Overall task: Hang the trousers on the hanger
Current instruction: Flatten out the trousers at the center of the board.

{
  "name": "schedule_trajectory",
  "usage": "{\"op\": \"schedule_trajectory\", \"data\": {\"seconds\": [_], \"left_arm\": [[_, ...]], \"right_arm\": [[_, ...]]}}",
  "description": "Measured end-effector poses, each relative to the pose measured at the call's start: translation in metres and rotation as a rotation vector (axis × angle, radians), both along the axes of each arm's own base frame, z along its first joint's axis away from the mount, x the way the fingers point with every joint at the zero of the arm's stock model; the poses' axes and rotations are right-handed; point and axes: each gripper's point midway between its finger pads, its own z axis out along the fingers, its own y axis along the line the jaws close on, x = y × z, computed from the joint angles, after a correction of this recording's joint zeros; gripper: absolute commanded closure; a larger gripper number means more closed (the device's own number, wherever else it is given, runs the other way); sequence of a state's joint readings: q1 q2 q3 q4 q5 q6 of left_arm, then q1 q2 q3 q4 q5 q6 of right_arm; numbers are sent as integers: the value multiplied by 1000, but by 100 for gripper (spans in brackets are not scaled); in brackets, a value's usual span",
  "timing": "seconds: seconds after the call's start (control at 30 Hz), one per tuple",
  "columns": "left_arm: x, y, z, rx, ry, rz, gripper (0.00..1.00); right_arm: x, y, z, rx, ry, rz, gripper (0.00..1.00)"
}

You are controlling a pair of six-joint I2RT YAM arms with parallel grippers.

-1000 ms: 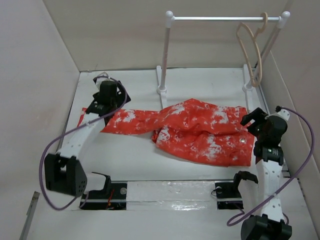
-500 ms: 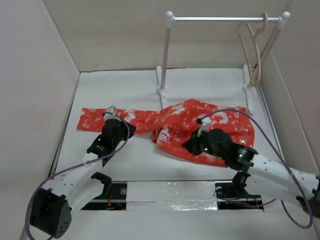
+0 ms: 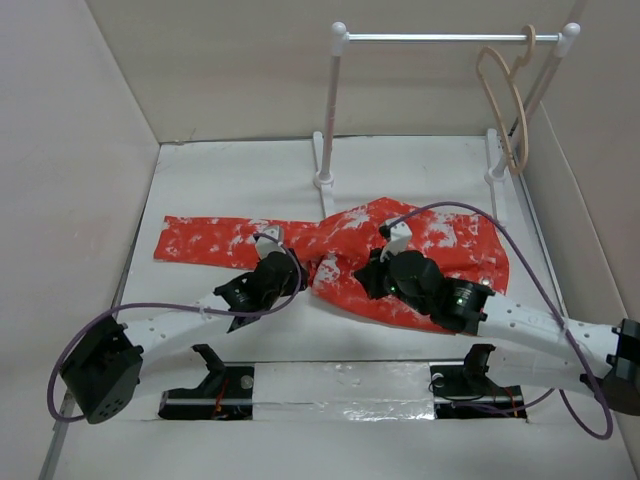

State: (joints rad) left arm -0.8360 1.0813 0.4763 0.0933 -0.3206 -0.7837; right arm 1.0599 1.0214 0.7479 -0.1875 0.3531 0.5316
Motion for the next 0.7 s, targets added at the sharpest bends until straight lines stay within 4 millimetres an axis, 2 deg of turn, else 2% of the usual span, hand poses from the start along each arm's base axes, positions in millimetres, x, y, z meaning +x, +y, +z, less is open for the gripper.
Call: {"op": "schedule_trajectory", "data": {"seconds": [0.13, 0.2, 0.43, 0.53, 0.63, 0.7], "left_arm": [[5, -1, -20, 48, 29, 15, 63], [7, -4, -29, 64, 45, 11, 59], [22, -21, -40, 48, 52, 0, 59], [24, -25, -40, 32, 48, -6, 71], [27, -27, -40, 24, 40, -3, 100], [28, -26, -40, 29, 36, 5, 100]], "right_arm": [[-2, -16, 17, 72, -35, -20, 94], [-3, -22, 18, 93, -40, -28, 94], [-13, -31, -20, 54, 20, -29, 91], [-15, -36, -37, 35, 48, -43, 84], [-12, -44, -49, 31, 74, -76, 69], [-8, -53, -54, 34, 82, -112, 61]]}}
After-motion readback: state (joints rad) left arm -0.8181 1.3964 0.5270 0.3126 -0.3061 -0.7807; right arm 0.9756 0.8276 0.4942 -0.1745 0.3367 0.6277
